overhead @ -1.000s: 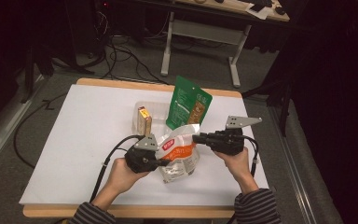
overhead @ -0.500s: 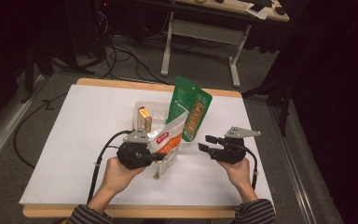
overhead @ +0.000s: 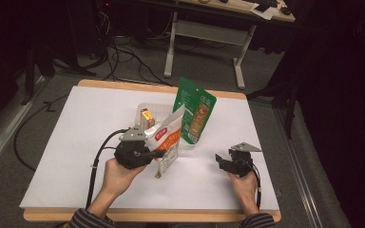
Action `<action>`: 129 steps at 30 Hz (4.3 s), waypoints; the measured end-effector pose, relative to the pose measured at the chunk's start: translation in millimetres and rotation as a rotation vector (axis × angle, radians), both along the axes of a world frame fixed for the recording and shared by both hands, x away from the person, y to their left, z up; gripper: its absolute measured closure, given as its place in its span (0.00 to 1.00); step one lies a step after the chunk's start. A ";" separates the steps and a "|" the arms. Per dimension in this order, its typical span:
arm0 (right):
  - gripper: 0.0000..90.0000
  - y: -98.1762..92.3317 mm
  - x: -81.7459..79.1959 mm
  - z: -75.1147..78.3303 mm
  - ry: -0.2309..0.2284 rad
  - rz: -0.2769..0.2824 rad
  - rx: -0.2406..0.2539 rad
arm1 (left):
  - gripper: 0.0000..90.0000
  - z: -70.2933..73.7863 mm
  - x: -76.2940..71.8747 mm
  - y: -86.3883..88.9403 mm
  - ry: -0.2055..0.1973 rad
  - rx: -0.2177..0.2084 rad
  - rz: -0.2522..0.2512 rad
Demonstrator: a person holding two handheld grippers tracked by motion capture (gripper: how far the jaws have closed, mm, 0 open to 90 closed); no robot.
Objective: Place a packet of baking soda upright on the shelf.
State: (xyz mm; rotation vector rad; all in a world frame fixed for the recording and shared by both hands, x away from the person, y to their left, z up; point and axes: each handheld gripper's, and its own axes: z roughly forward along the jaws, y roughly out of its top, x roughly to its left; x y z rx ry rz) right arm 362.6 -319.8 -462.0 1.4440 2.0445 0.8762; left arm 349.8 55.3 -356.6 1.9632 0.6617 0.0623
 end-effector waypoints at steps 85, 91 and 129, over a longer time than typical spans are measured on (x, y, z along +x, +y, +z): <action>0.33 -7.6 5.4 -19.9 0.017 -0.047 -0.003 | 1.00 2.7 89.9 -20.2 -0.084 0.041 0.402; 0.33 -7.5 5.3 -19.8 0.018 -0.048 -0.003 | 1.00 -4.1 94.1 -27.2 -0.084 0.039 0.402; 0.33 -7.2 5.2 -19.9 0.016 -0.046 -0.003 | 0.96 -34.1 94.0 -33.0 -0.046 0.115 0.389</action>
